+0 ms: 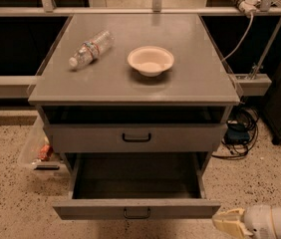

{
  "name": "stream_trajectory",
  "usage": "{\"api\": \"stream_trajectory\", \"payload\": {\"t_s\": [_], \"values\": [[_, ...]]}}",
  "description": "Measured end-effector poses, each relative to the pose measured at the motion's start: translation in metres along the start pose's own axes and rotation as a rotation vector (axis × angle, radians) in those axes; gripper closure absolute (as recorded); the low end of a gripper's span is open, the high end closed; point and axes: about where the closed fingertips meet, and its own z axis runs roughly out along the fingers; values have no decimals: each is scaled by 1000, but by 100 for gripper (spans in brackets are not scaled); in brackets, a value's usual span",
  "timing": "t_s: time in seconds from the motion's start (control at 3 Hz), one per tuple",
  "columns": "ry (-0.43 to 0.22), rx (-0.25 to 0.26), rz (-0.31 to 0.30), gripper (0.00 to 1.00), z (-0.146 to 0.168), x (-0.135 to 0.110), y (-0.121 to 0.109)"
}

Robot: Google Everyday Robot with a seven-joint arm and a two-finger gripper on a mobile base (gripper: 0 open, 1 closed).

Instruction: Close middle drawer

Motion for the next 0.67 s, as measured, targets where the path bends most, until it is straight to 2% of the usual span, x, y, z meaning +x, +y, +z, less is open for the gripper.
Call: {"api": "stream_trajectory", "payload": {"t_s": [0.33,0.67], "values": [[-76,-58,94,100,37,49,-22],[-110,-107,140,100,84,74,-48]]}}
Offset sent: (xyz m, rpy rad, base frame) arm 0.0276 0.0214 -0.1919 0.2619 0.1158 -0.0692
